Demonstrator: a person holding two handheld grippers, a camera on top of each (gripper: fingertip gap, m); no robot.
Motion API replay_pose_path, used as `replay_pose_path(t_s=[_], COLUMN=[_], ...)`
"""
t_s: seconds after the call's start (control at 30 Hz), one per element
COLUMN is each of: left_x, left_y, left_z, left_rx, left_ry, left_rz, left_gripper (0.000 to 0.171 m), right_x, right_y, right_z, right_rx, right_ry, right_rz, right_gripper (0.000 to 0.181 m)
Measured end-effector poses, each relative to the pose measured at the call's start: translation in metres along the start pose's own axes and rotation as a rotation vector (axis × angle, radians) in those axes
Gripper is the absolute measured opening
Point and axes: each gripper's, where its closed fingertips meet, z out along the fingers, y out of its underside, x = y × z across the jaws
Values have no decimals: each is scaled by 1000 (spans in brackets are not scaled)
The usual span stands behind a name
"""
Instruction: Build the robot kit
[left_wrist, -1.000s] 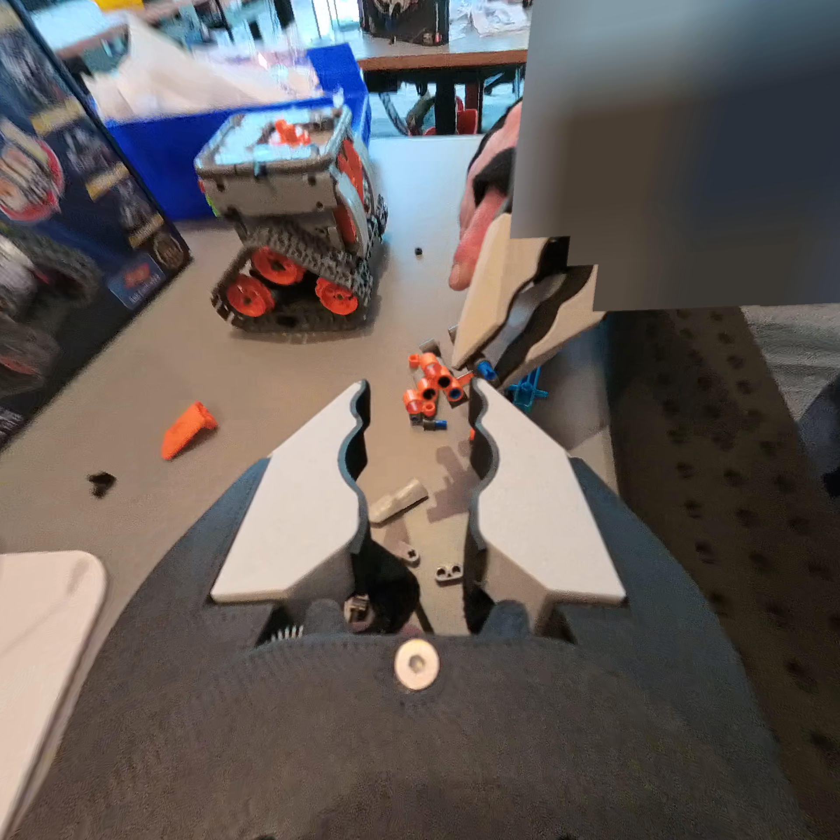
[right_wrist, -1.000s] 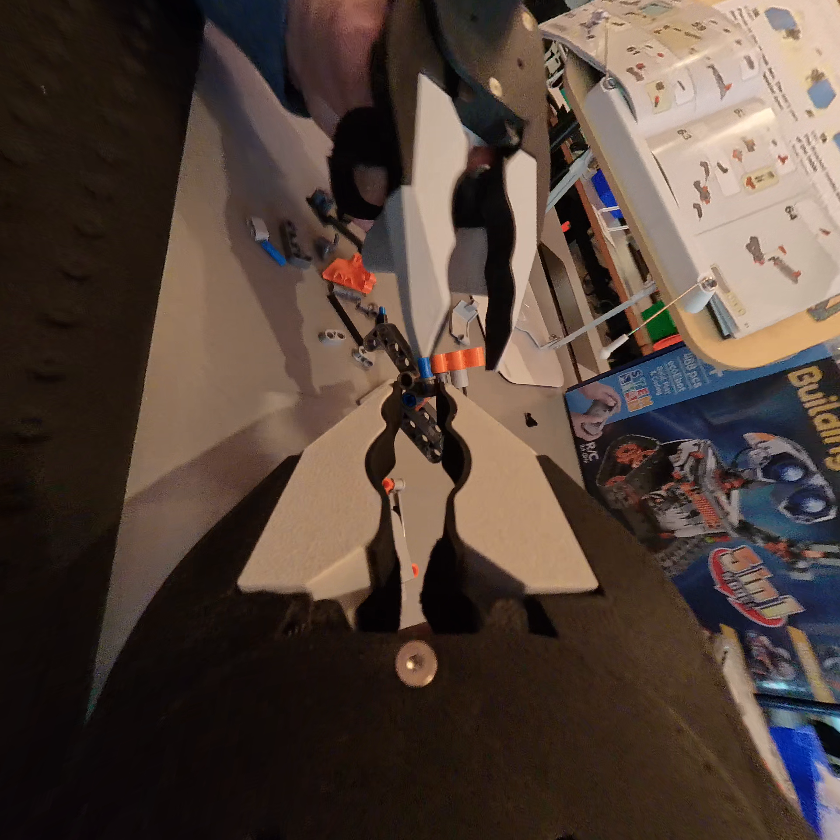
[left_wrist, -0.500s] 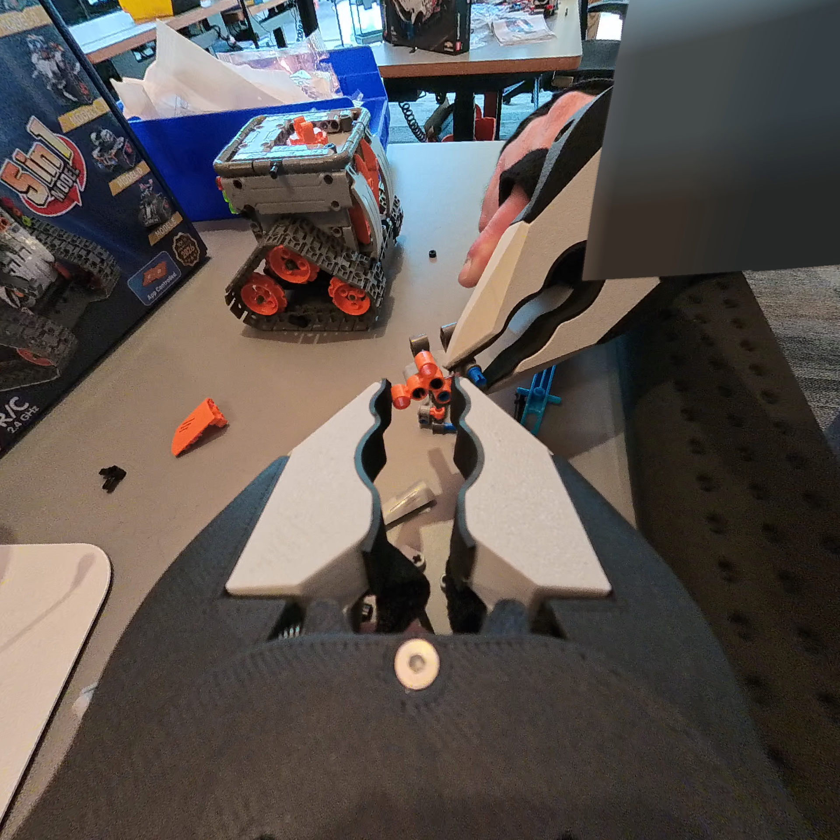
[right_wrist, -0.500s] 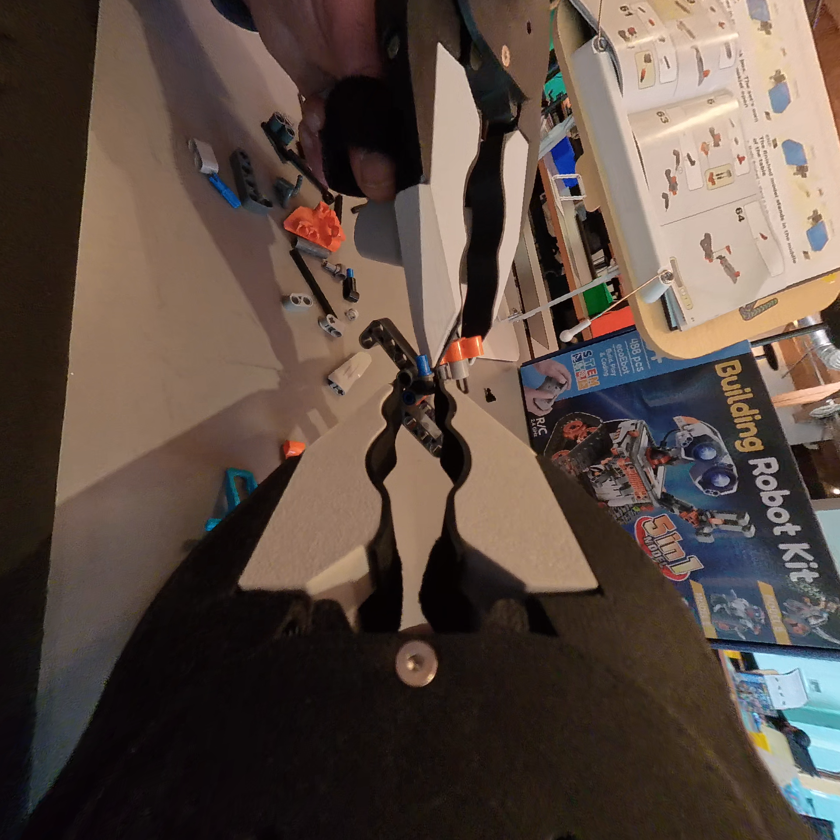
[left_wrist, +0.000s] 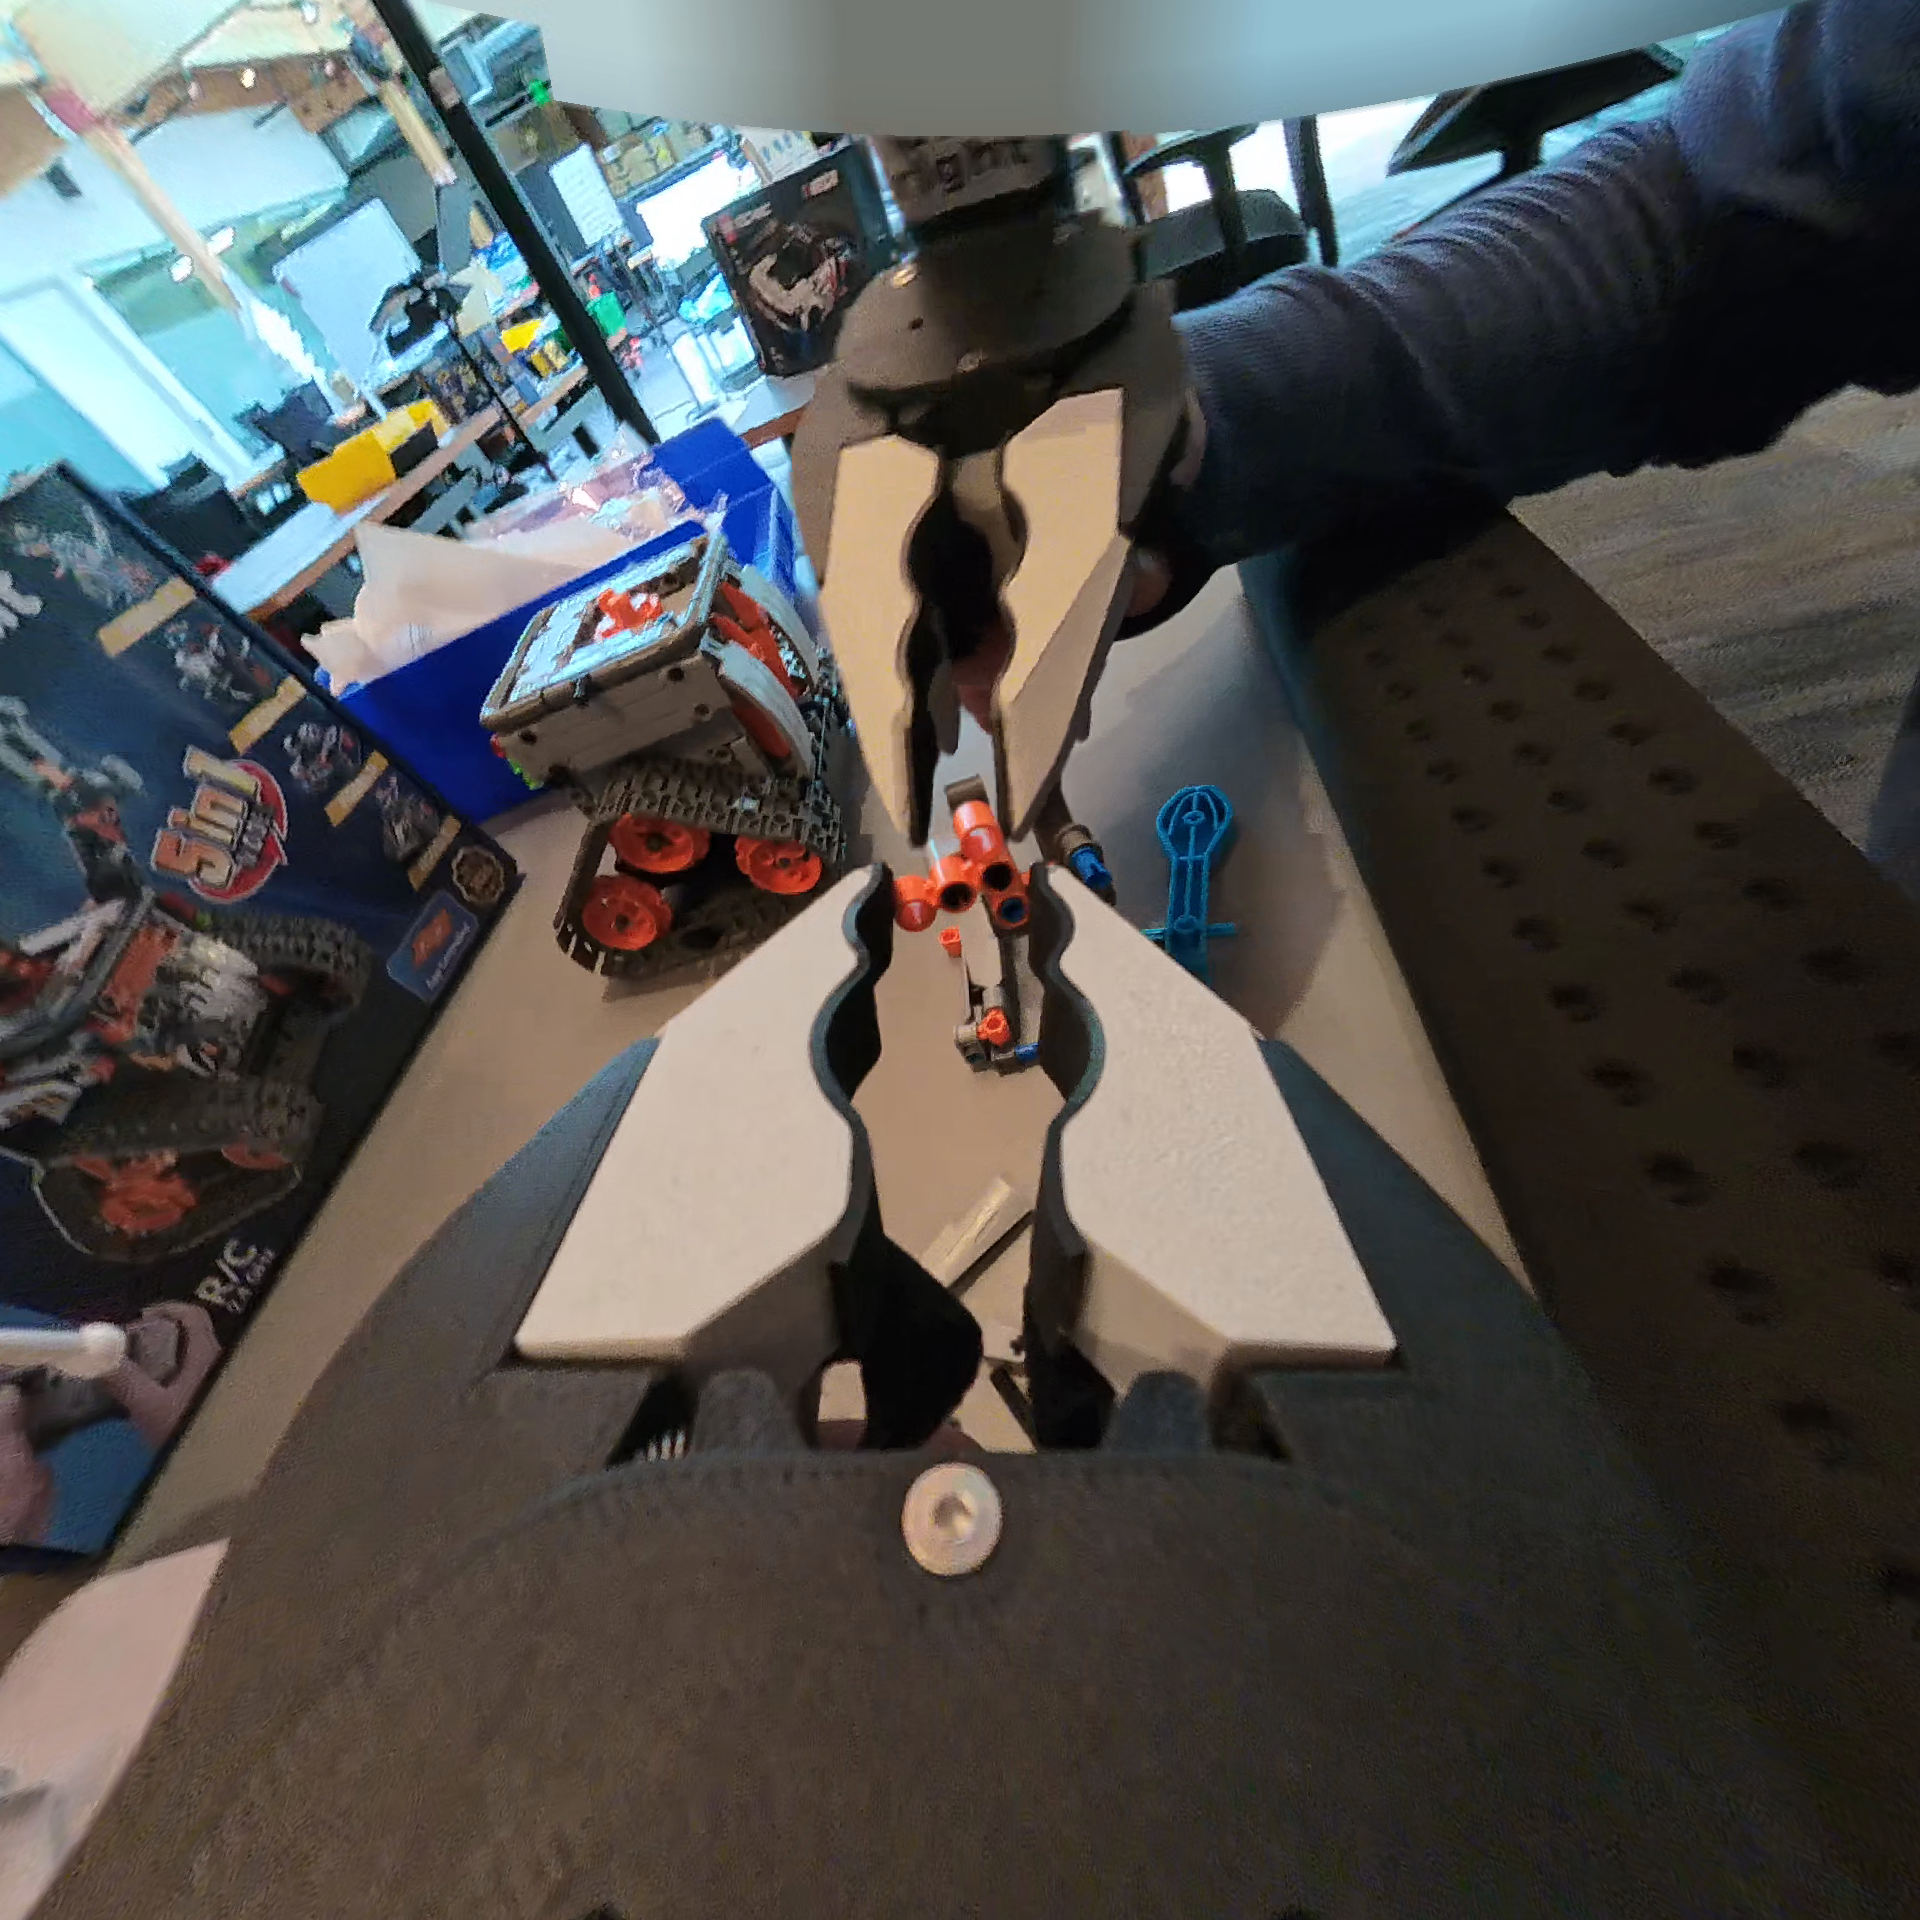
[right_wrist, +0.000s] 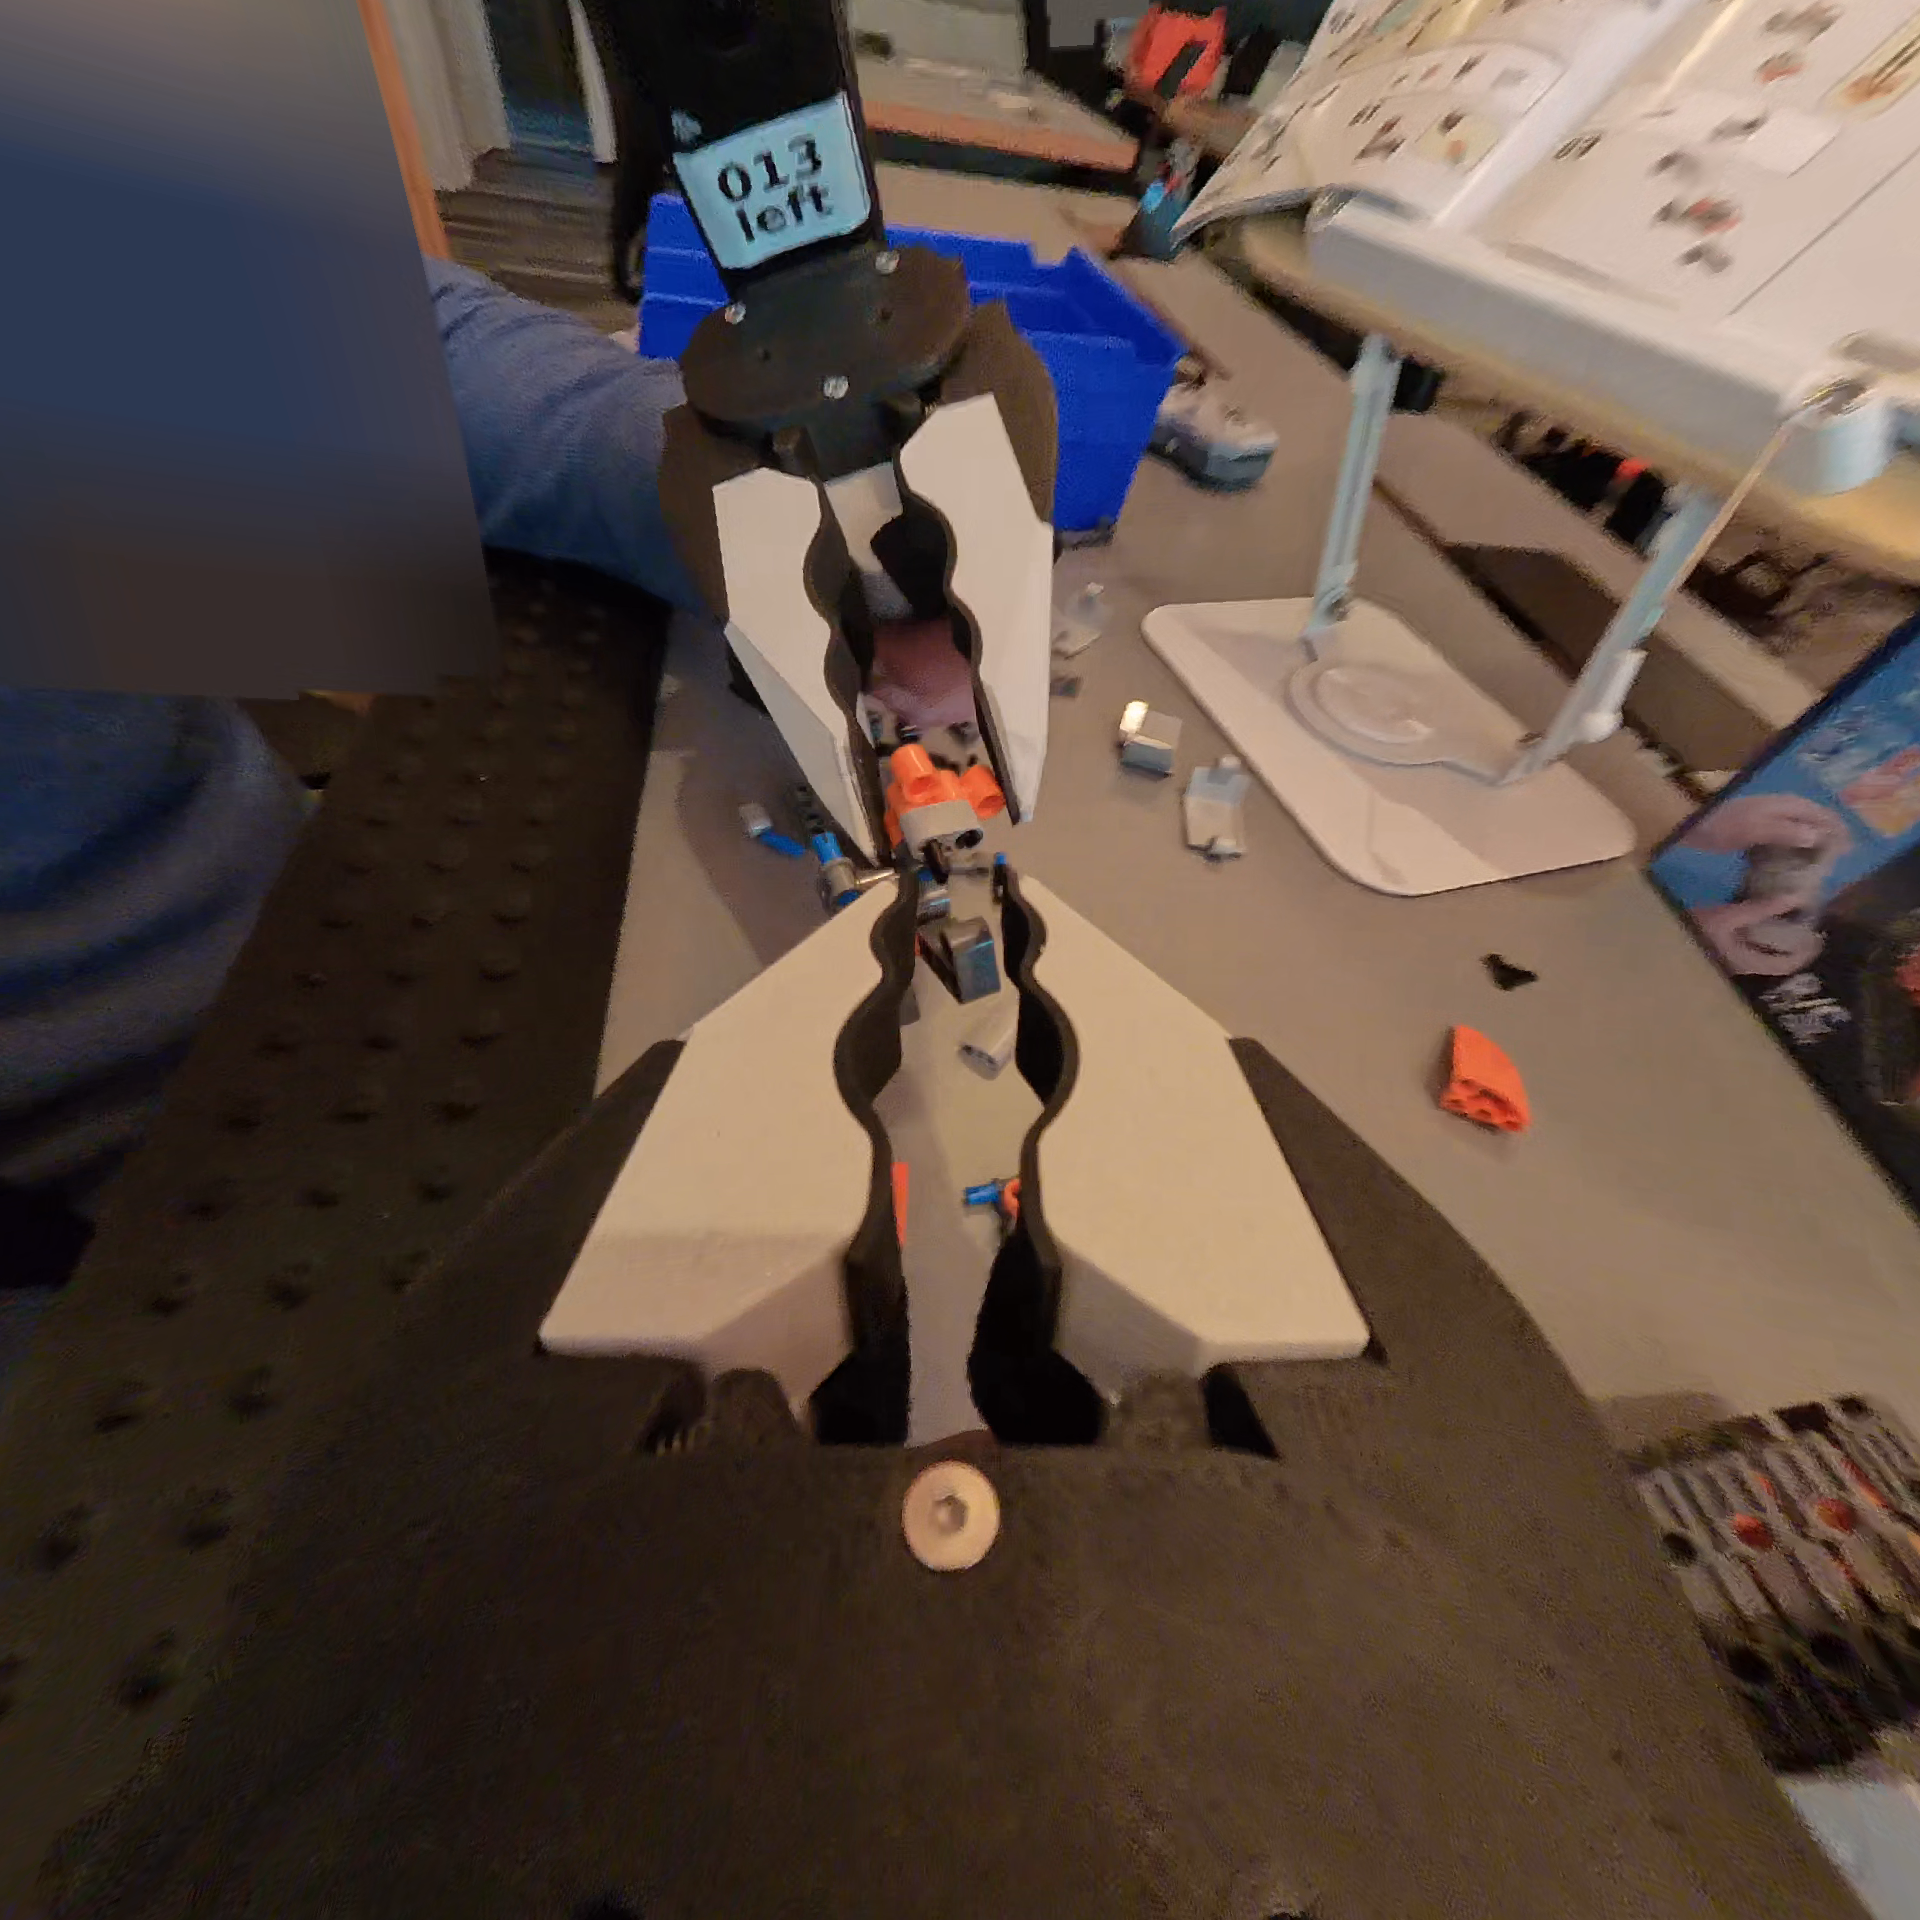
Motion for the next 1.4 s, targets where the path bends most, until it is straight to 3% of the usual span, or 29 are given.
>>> replay_pose_path(t_s=[0.2, 0.47, 0.67, 1.03, 1.4], left_x=[9, 11, 9, 1, 9], left_y=[-2, -7, -14, 14, 17], left_z=[3, 1, -2, 4, 2], left_rx=[-5, 79, 132, -38, 10], left_ry=[14, 59, 64, -18, 42], left_rz=[92, -13, -62, -72, -187], left_gripper=[24, 24, 24, 23, 21], right_x=[-14, -15, -20, -7, -15], right_y=[14, 6, -4, 15, 22], right_z=[13, 11, 10, 16, 18], right_rx=[-74, 57, 139, 4, -13], right_ry=[-81, -159, -212, -30, -59], right_rz=[-45, 72, 113, -30, -28], right_gripper=[6, 17, 5, 3, 3])
